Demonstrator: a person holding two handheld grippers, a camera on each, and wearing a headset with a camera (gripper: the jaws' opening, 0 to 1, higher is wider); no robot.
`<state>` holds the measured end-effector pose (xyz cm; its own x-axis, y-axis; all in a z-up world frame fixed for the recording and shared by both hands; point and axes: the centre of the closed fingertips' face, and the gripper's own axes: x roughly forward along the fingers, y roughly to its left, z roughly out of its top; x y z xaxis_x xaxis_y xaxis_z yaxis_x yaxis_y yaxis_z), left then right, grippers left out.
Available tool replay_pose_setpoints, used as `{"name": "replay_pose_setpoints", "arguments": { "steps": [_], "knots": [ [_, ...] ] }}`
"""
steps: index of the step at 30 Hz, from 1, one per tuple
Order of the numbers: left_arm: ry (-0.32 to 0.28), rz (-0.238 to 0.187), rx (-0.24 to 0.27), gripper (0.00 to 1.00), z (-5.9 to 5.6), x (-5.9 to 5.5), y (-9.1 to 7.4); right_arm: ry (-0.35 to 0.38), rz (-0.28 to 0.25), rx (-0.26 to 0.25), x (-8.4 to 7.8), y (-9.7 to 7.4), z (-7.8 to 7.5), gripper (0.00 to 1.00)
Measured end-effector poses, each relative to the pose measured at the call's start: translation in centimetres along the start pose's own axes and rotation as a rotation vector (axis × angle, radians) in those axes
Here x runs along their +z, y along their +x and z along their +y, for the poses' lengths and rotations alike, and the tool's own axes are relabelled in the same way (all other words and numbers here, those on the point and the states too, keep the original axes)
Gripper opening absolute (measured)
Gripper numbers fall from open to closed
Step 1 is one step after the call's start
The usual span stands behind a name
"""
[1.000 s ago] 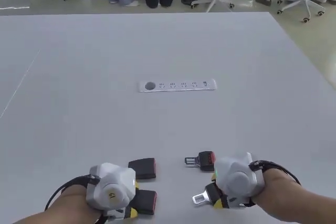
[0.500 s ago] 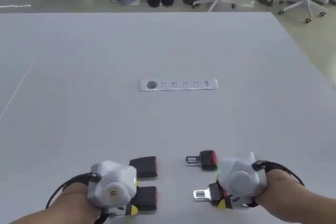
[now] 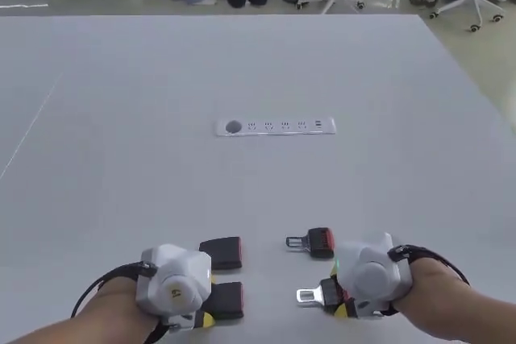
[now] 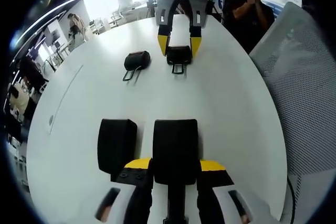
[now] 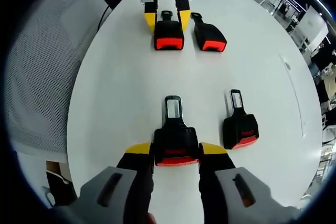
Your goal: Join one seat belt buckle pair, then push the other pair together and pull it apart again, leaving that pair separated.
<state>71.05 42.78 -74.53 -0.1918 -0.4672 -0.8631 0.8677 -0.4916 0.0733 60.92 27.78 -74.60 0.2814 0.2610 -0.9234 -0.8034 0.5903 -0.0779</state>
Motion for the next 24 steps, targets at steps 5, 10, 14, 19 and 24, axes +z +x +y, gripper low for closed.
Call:
{"name": "replay_pose_setpoints", "arguments": {
  "steps": [5, 10, 14, 19, 24],
  "knots": [
    [0.002, -0.003, -0.004, 0.32, 0.0, 0.0, 0.0, 0.0, -0.006, 0.002, 0.1, 0.0, 0.0, 0.31],
    [0.002, -0.005, -0.004, 0.32, 0.0, 0.0, 0.1, 0.011, -0.008, -0.009, 0.1, 0.1, 0.0, 0.31],
    [0.008, 0.002, -0.004, 0.32, 0.0, 0.0, 0.1, 0.028, -0.015, -0.004, 0.7, 0.2, 0.1, 0.3],
    [0.01, 0.004, -0.005, 0.32, 0.1, 0.0, 0.1, 0.036, -0.03, 0.001, 1.6, 0.4, 0.3, 0.3],
    [0.013, 0.008, -0.005, 0.32, 0.1, 0.0, 0.1, 0.039, -0.047, 0.004, 2.6, 0.9, 0.3, 0.3]
  ]
}}
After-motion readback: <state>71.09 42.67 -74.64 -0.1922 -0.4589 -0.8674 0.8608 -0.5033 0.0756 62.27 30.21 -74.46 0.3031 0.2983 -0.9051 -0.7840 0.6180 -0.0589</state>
